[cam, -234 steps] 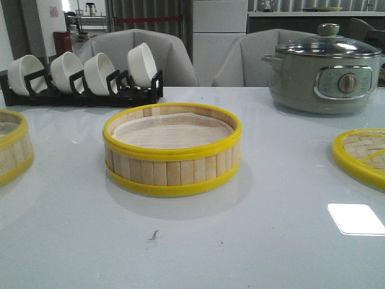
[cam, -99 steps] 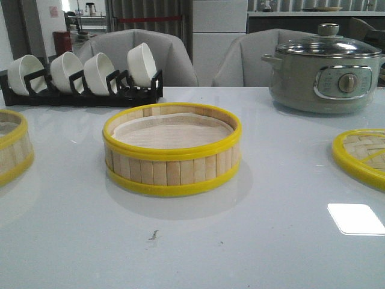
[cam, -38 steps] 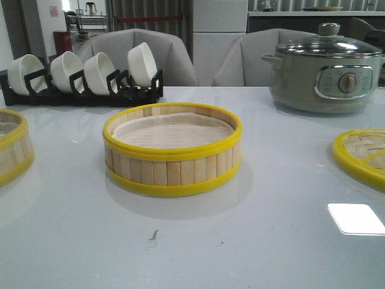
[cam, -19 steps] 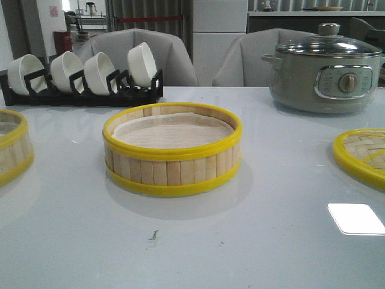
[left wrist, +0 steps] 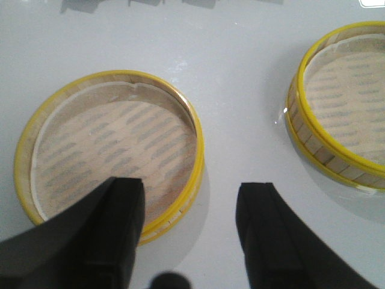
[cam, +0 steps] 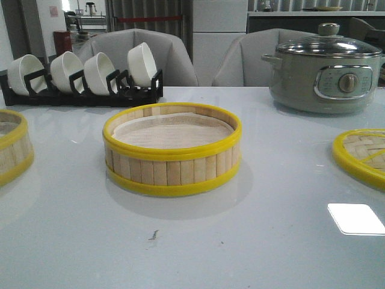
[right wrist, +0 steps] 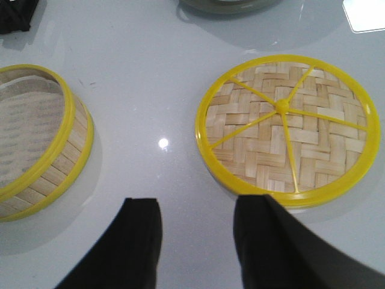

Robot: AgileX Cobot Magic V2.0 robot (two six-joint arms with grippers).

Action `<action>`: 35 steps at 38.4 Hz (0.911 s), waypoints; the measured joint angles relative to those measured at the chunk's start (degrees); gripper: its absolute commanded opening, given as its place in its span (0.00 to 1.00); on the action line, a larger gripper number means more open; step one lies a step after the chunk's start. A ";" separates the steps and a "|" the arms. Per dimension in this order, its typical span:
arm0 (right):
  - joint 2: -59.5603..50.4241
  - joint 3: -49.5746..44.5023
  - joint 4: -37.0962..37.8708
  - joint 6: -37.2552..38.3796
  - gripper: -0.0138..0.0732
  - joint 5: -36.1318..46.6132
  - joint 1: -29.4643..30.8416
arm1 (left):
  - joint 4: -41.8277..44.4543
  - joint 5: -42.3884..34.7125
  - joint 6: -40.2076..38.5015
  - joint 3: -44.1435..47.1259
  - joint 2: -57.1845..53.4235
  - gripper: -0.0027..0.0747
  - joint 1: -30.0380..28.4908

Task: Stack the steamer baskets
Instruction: 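Lower the left gripper onto the yellow rim of the nearby steamer basket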

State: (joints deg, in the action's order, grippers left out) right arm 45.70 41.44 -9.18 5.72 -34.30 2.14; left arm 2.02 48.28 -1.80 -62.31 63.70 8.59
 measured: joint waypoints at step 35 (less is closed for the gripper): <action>0.09 0.00 -0.67 -0.05 0.63 0.00 0.00 | -2.02 -14.59 0.04 -6.86 38.35 0.59 0.00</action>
State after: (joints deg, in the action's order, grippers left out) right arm 45.80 41.44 -9.85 5.67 -34.30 2.14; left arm 0.00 33.69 -1.76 -69.17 102.06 8.59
